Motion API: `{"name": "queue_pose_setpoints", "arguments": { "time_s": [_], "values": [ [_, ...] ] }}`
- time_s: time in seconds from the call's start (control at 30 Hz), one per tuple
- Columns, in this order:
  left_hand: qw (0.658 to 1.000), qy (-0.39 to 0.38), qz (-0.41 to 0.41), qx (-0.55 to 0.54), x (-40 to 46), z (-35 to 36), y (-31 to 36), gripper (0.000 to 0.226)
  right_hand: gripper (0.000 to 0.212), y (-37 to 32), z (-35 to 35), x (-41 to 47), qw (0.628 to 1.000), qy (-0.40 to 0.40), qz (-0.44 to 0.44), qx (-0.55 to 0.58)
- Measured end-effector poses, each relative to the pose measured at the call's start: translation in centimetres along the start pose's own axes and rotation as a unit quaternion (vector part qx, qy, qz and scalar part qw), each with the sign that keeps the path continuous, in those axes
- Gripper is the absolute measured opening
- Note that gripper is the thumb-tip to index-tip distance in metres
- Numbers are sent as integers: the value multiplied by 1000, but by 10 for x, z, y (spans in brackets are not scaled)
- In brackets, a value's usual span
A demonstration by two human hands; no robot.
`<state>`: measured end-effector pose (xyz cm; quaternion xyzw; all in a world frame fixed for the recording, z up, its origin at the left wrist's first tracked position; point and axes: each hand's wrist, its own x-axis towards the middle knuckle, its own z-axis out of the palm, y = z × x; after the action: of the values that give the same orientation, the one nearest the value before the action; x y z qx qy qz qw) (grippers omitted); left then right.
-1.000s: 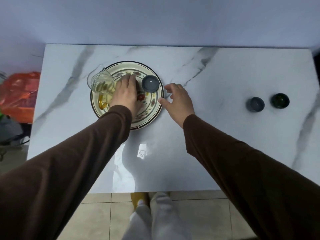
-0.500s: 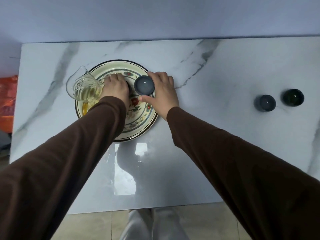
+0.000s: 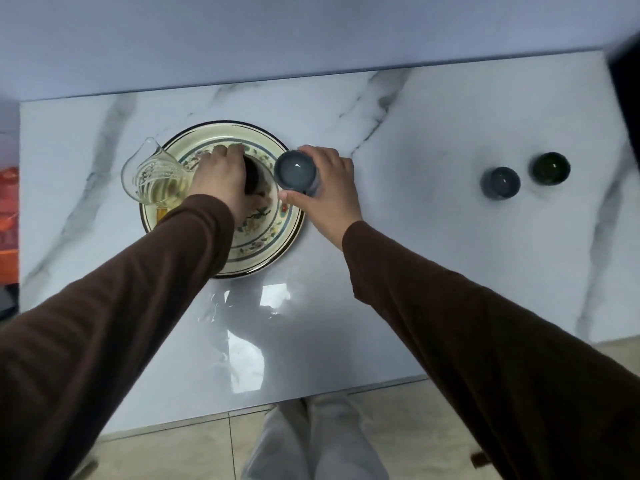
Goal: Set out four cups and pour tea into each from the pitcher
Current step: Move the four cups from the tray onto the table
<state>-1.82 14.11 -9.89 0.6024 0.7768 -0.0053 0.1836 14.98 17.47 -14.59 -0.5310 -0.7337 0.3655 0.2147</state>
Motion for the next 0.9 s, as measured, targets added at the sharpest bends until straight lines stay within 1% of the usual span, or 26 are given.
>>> {"name": "queue_pose_setpoints", "arguments": {
  "time_s": [0.07,0.2,0.3,0.47,0.73,0.9],
  "values": [
    [1000,10,6,-18,-7,-5,12,77,69,3,-17,-13,1000,7,16,13],
    [998,11,47,-33,-24,-7,51,76,67,13,-57,-45,998,40,42,39],
    [997,4,73,-41,-42,-2,89,81,66,29,-91,-73,995,64,61,50],
    [992,-2,122,-33,-75,20,168,77,65,73,-154,-129,991,83,94,55],
    [990,-14,126,-61,-124,70,296,73,65,160,-249,-210,987,106,111,43],
    [989,-26,125,-75,-122,95,347,75,64,202,-288,-218,985,115,122,35]
  ]
}}
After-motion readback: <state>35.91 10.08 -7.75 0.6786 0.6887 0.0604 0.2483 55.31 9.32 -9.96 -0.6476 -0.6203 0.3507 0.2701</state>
